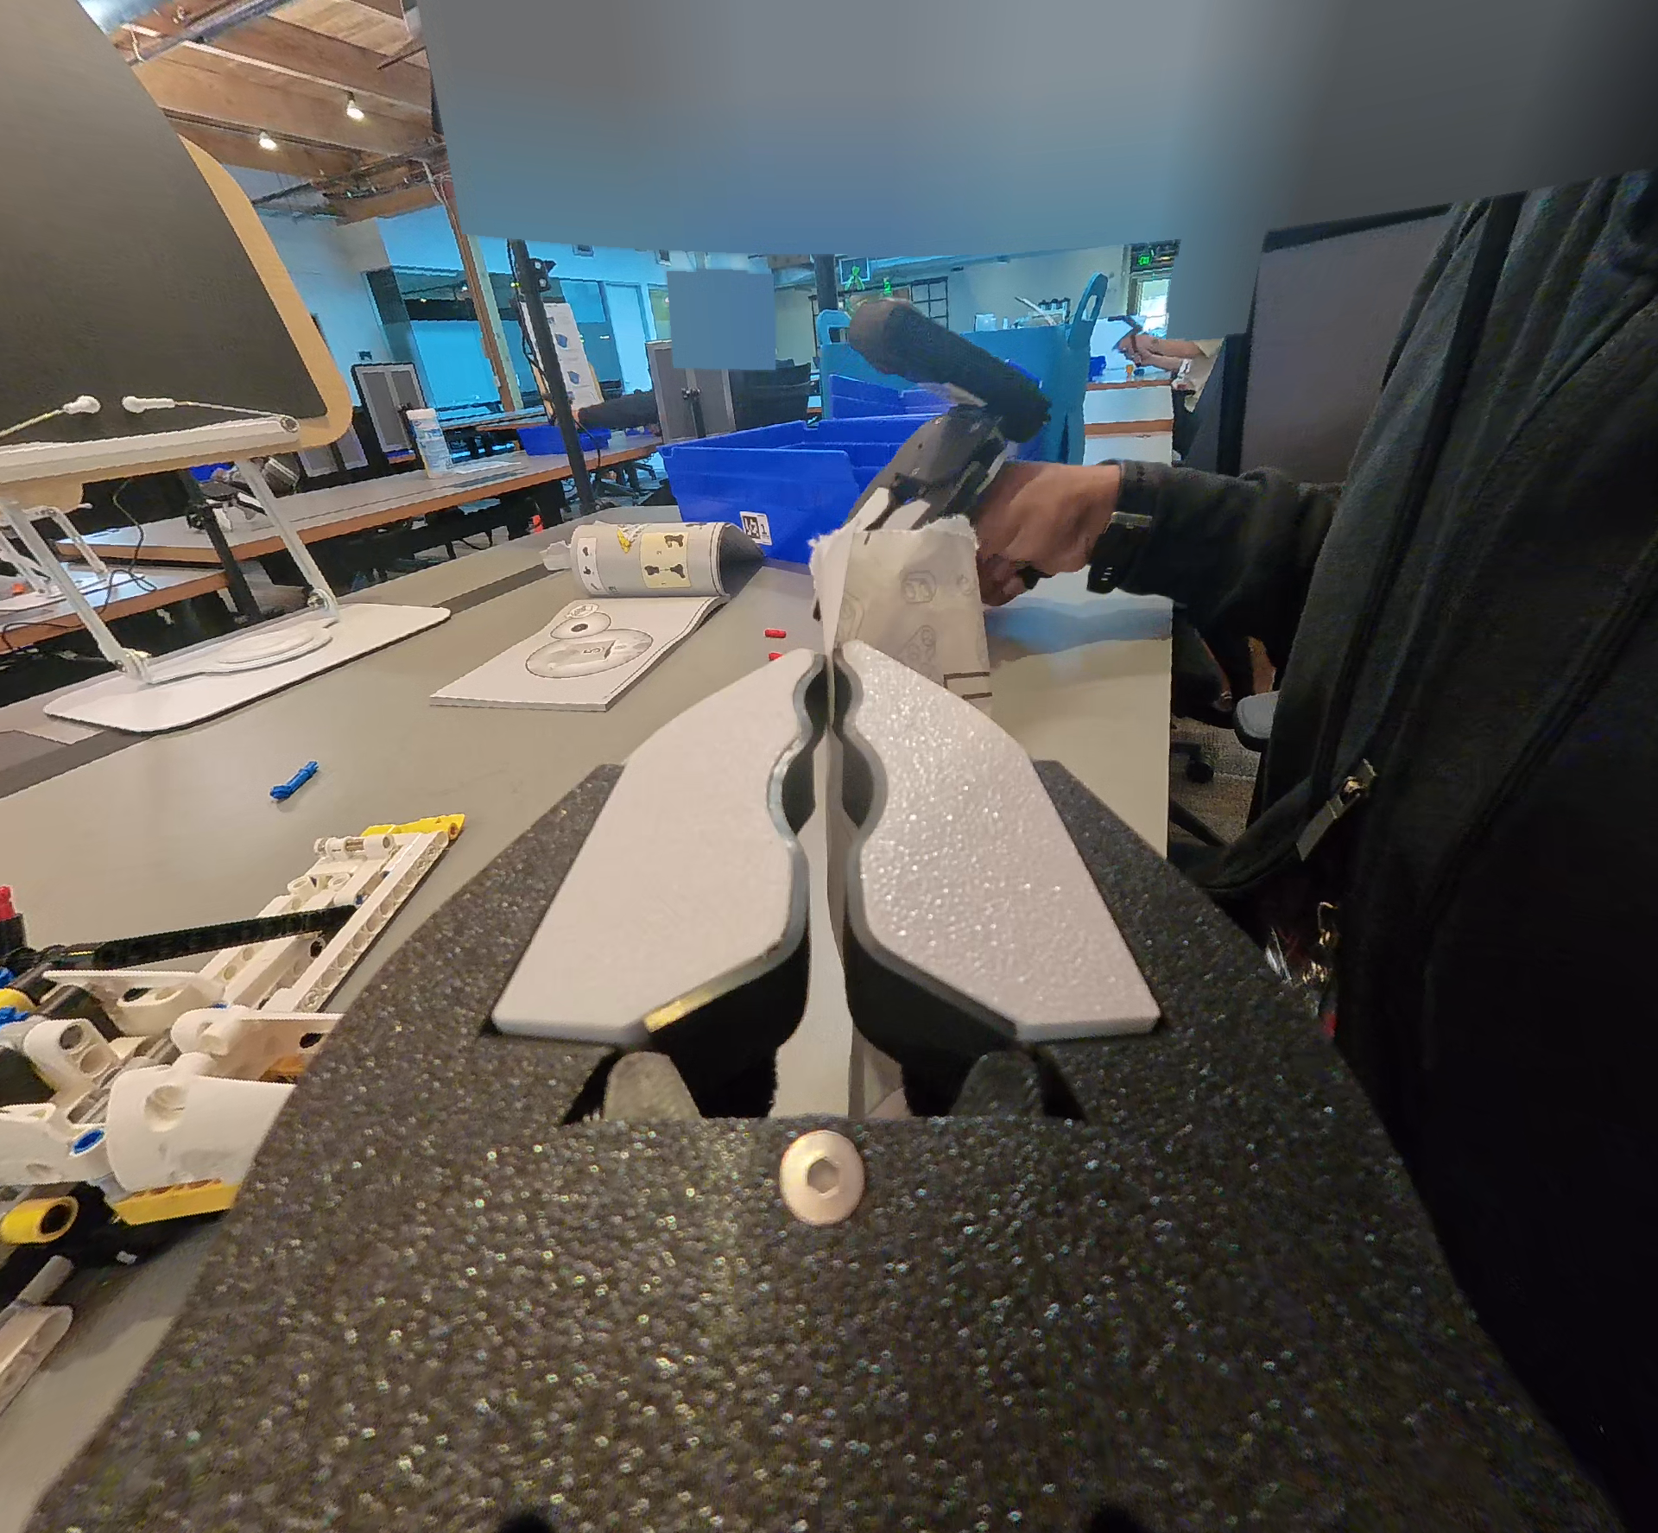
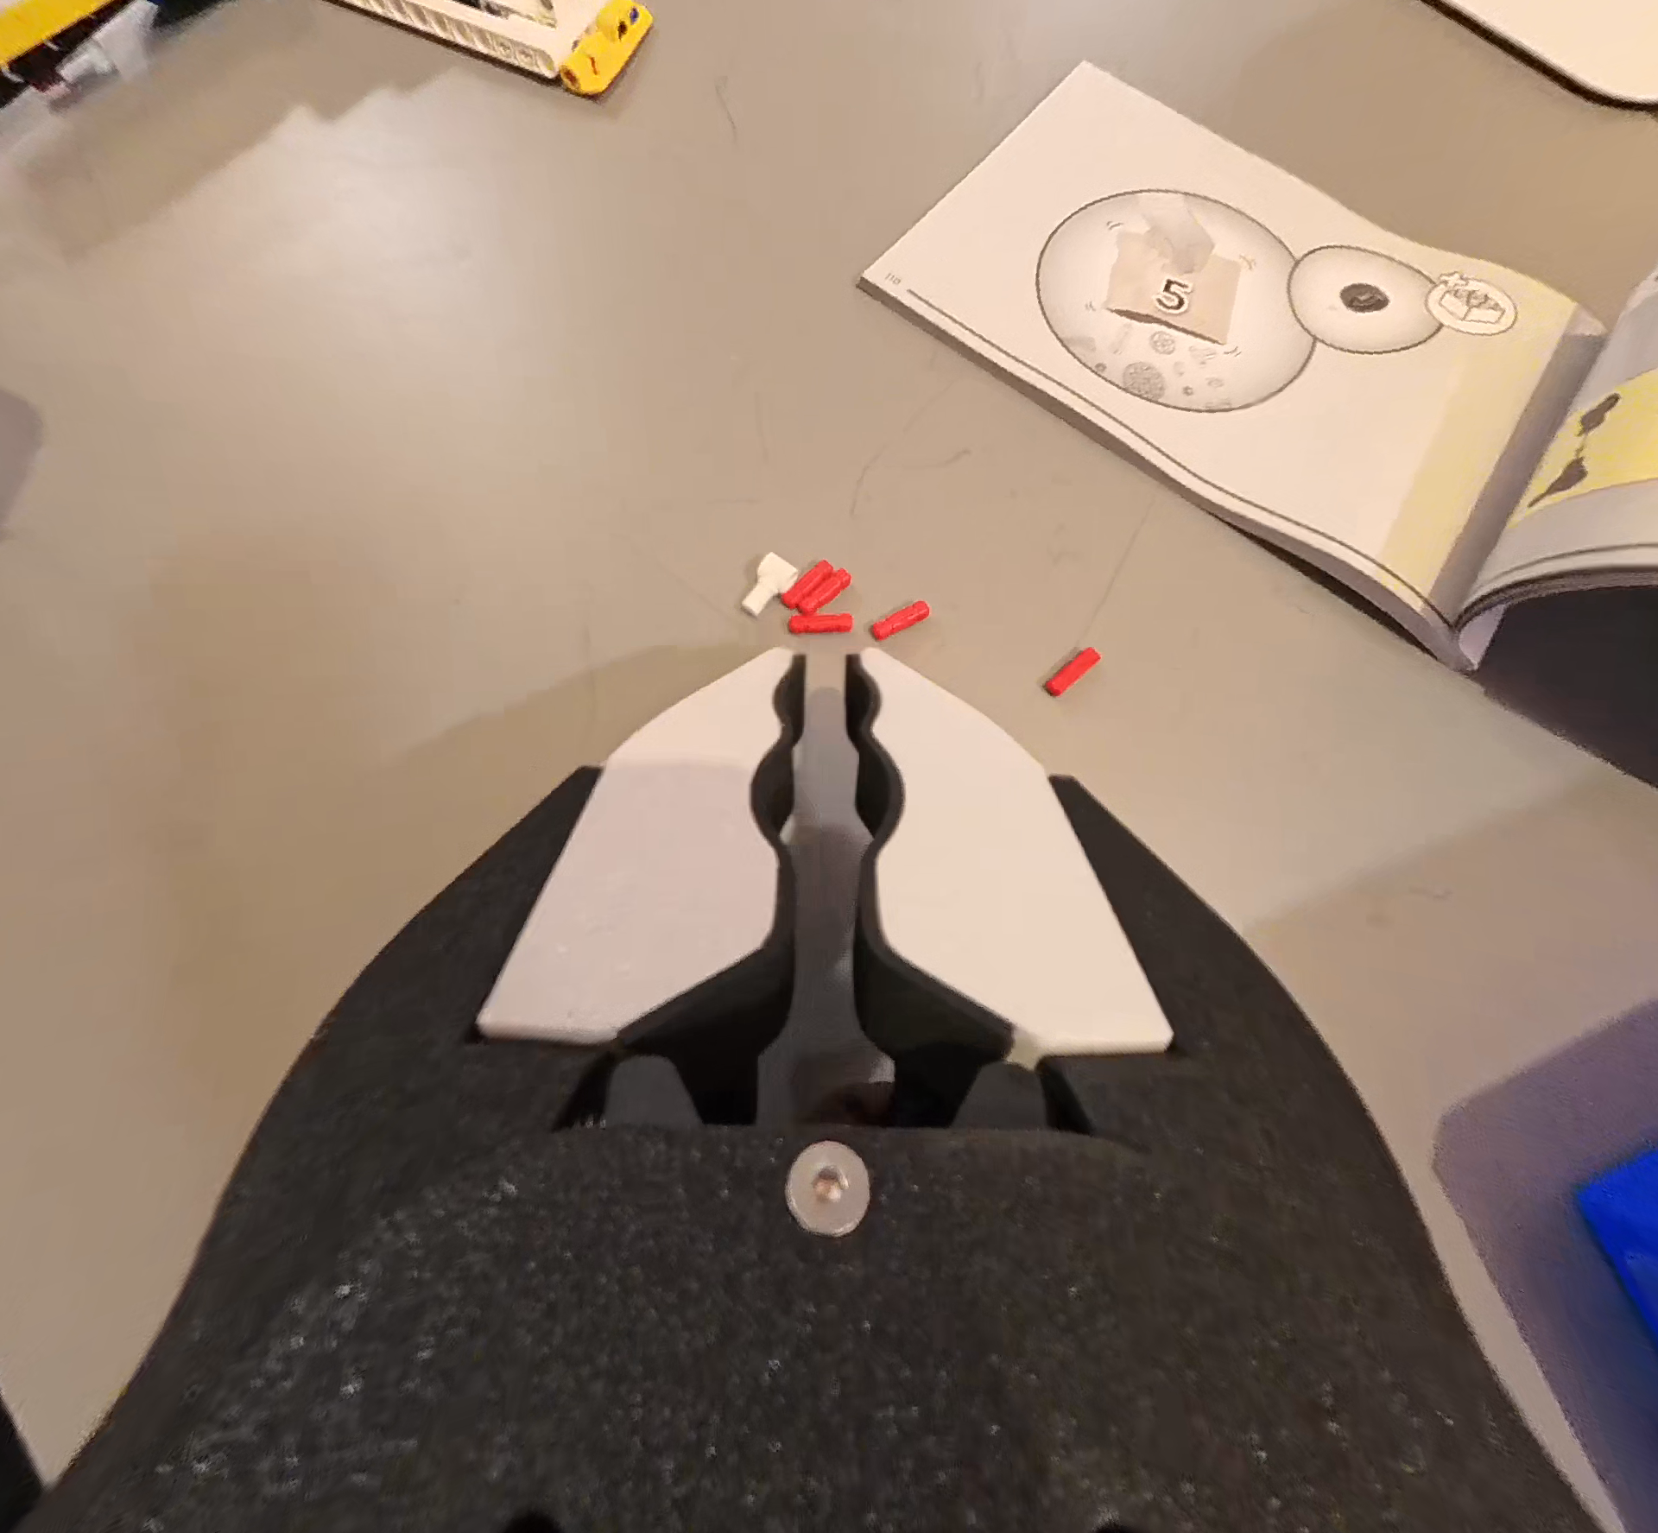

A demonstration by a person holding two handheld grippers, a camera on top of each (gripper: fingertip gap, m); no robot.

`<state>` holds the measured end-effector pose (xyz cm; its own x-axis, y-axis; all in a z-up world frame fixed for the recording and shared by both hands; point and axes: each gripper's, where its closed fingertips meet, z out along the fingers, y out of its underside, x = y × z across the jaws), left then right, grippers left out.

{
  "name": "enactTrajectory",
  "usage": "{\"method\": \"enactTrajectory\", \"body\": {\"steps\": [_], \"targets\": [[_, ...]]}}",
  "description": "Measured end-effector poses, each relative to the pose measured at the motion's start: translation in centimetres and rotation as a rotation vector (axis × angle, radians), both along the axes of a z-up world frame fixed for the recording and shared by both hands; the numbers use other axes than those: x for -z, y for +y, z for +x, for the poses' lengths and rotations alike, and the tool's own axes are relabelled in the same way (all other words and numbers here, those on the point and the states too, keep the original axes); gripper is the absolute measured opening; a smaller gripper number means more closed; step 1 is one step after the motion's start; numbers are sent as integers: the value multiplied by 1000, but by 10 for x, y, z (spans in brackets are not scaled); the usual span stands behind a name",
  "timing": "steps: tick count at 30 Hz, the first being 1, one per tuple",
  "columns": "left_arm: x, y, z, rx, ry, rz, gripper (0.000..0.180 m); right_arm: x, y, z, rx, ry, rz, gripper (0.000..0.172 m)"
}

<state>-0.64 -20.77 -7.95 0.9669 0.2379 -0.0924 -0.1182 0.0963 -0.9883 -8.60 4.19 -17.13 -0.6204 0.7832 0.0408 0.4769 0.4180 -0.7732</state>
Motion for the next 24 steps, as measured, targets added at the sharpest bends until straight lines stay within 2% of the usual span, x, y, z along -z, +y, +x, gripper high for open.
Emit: {"method": "enactTrajectory", "body": {"steps": [7,13,16,20,24], "targets": [[0,0,0,0,-1,-1,0,-1,42,13,73,23,-24,22],[0,0,-1,2,-6,-3,0,-3,70,26,137,47,-111,23],[1,1,-1,3,-11,-5,0,2,61,22,53,78,-12,23],[1,0,-1,0,-5,-4,0,18,48,13,-167,64,157,23],[1,0,1,-5,9,-5,0,21,45,4,-267,7,117,23]]}}
